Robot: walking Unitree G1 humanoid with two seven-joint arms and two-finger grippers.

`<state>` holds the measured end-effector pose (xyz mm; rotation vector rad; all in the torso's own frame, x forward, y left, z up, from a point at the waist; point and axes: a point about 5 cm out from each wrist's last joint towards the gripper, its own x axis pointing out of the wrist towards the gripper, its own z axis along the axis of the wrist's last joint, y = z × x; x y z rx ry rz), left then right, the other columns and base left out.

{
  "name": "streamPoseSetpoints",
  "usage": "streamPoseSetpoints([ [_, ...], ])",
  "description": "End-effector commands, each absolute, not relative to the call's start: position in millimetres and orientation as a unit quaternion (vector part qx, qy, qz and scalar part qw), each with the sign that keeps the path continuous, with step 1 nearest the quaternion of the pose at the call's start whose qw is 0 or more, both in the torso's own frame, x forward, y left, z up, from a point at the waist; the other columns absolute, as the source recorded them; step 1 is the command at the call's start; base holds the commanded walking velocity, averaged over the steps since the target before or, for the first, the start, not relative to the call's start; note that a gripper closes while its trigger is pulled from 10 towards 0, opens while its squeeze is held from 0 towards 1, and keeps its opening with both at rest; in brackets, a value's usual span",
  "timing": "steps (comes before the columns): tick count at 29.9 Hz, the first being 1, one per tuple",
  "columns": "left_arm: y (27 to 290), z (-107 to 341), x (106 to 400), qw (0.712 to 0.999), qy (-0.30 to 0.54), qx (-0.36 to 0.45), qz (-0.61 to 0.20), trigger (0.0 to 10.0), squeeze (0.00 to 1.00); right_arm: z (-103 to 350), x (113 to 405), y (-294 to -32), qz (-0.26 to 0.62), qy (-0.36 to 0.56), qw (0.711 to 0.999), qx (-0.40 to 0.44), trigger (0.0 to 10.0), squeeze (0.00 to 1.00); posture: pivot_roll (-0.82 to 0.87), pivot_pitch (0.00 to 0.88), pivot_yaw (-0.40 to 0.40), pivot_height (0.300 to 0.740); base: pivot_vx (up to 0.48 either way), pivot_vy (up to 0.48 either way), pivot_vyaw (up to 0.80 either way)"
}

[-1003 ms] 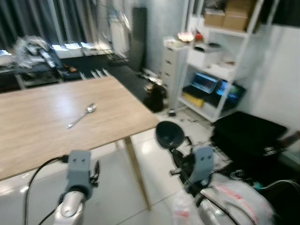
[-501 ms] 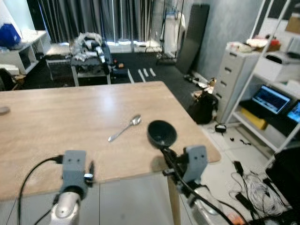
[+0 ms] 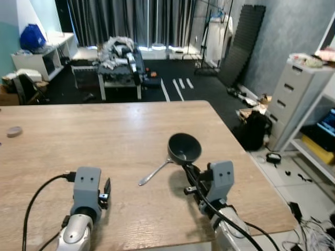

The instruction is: Setting the table

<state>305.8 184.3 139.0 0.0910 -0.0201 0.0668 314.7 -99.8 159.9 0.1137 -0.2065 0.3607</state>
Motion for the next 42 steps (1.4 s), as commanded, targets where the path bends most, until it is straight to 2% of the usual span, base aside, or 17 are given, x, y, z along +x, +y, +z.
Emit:
streamPoseSetpoints([
  [1,185.7,133.4,302.1,0.998,0.001,0.05,0.035,10.0,0.0,155.8,313.0,-103.0,0.172,-0.096,0.979,0.06,10.0,0.0,0.04,0.084,0.04,0.74,0.0,0.0,0.0],
  [6,186.4,133.0,301.6,0.998,0.003,0.049,0.036,10.0,0.0,155.5,313.1,-103.4,0.171,-0.095,0.979,0.056,10.0,0.0,0.04,0.086,0.037,0.74,0.0,0.0,0.0],
  [13,186.7,130.9,299.3,0.998,0.016,0.047,0.026,10.0,0.0,163.8,321.3,-113.8,0.161,-0.101,0.982,0.0,10.0,0.0,0.05,0.093,0.033,0.74,0.0,0.0,0.0],
  [20,198.5,134.6,289.5,0.998,0.027,0.042,-0.024,10.0,0.0,179.6,342.2,-142.5,0.145,-0.09,0.981,-0.095,10.0,0.0,0.06,0.113,0.018,0.74,0.0,0.0,0.0],
  [22,209.4,139.5,277.7,0.998,0.026,0.033,-0.038,10.0,0.0,179.3,351.8,-160.3,0.141,-0.064,0.978,-0.136,10.0,0.0,0.07,0.124,0.01,0.74,0.0,0.0,0.0],
  [26,215.7,142.7,269.7,0.998,0.028,0.033,-0.044,10.0,0.0,176.6,355.6,-171.1,0.145,-0.042,0.976,-0.158,10.0,0.0,0.08,0.125,0.009,0.74,0.0,0.0,0.0],
  [28,224.1,145.4,260.7,0.998,0.036,0.03,-0.053,10.0,0.0,166.8,353.0,-182.5,0.164,0.012,0.981,-0.108,10.0,0.0,0.09,0.133,0.003,0.74,0.0,0.0,0.0],
  [33,230.2,150.4,255.5,0.996,0.039,0.033,-0.071,10.0,0.0,162.4,345.7,-191.6,0.198,0.039,0.978,-0.059,10.0,0.0,0.09,0.133,0.003,0.74,0.0,0.0,0.0],
  [36,230.1,157.1,262.7,0.995,0.033,0.041,-0.083,10.0,0.0,163.7,348.1,-197.6,0.199,0.052,0.979,-0.012,10.0,0.0,0.09,0.121,0.008,0.74,0.0,0.0,0.0],
  [42,226.8,163.1,268.9,0.994,0.026,0.043,-0.097,10.0,0.0,165.9,353.1,-202.2,0.182,0.038,0.983,-0.003,10.0,0.0,0.08,0.104,0.017,0.74,0.0,0.0,0.0],
])
